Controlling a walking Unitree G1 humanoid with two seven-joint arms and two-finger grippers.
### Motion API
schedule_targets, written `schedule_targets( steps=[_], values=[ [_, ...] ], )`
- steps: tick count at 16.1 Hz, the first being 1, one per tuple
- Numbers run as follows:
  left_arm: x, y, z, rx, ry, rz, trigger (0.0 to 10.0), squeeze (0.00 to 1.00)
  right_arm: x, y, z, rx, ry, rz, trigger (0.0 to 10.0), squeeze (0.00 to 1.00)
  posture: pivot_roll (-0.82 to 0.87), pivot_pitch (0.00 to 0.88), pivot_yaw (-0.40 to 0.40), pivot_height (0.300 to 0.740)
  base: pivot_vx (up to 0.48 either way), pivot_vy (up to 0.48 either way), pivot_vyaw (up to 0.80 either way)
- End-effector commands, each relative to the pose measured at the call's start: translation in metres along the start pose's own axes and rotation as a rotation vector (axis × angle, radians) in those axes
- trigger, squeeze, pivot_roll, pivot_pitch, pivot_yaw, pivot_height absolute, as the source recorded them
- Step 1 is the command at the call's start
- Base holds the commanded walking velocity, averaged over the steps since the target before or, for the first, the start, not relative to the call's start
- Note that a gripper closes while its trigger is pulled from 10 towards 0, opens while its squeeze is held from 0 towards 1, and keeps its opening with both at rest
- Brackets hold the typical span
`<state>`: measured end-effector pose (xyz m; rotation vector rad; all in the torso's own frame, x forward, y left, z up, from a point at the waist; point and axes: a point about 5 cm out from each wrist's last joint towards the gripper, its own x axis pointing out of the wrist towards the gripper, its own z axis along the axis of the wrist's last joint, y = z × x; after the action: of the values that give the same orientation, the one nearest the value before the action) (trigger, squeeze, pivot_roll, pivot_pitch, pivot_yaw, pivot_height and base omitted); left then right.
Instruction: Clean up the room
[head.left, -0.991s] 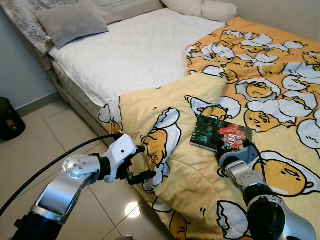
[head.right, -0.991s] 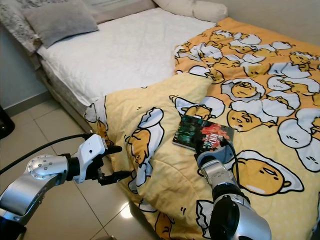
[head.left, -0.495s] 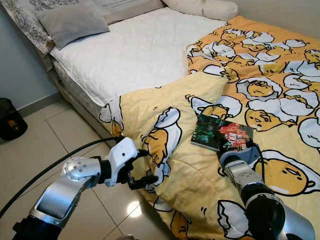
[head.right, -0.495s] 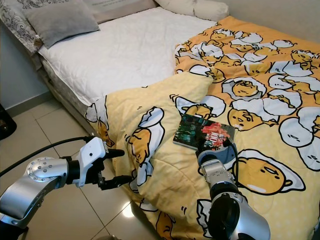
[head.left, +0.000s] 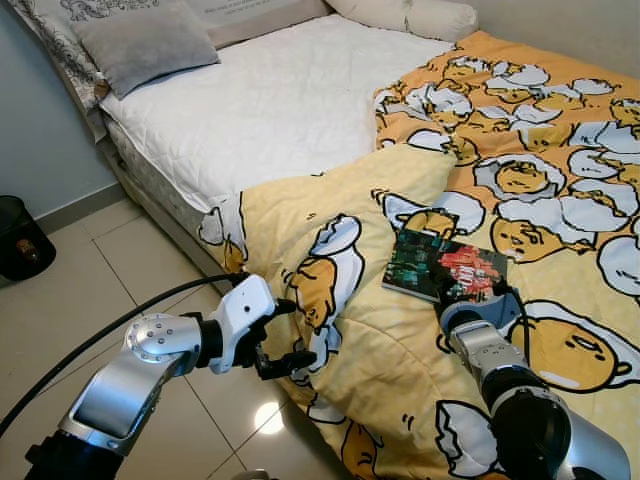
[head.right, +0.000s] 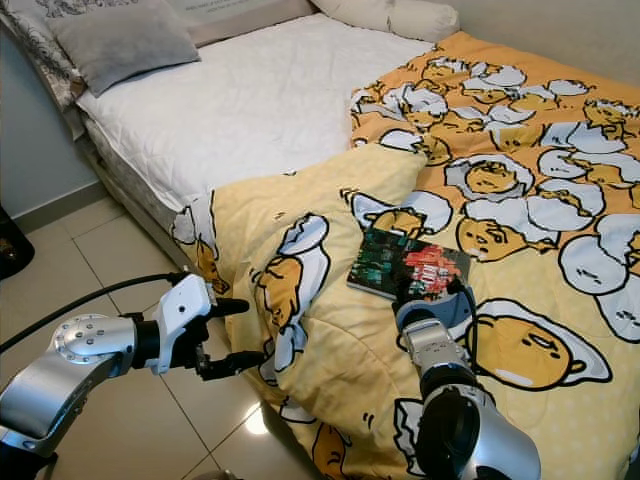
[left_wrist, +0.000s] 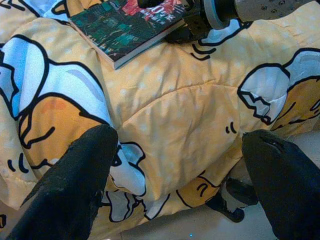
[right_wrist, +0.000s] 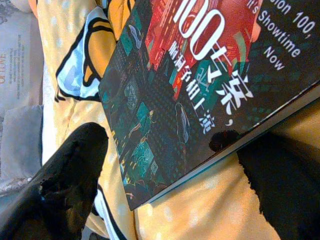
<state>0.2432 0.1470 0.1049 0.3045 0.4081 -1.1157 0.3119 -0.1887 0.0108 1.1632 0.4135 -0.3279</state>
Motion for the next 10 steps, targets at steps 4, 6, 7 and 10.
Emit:
schedule_targets(
  steps=[4, 6, 7, 10],
  values=[
    [-0.001, -0.001, 0.001, 0.008, 0.007, -0.007, 10.0, 0.79, 0.001, 0.005, 0.002, 0.009, -0.012, 0.012, 10.0, 0.0, 0.07, 0.005, 0.047, 0.74, 0.0, 0.0, 0.0],
    [-0.001, -0.005, 0.002, 0.007, 0.017, -0.028, 10.0, 0.79, 0.002, 0.006, -0.002, 0.013, -0.02, -0.018, 10.0, 0.0, 0.11, 0.079, 0.061, 0.74, 0.0, 0.0, 0.0],
    [-0.001, -0.007, 0.002, 0.007, 0.021, -0.036, 10.0, 0.79, 0.002, 0.005, -0.005, 0.007, -0.018, -0.037, 10.0, 0.0, 0.11, 0.079, 0.061, 0.74, 0.0, 0.0, 0.0],
    [-0.002, -0.01, 0.001, 0.006, 0.03, -0.043, 10.0, 0.79, 0.0, -0.006, -0.015, -0.018, 0.012, -0.11, 10.0, 0.0, 0.12, 0.087, 0.064, 0.74, 0.0, 0.0, 0.0]
  ],
)
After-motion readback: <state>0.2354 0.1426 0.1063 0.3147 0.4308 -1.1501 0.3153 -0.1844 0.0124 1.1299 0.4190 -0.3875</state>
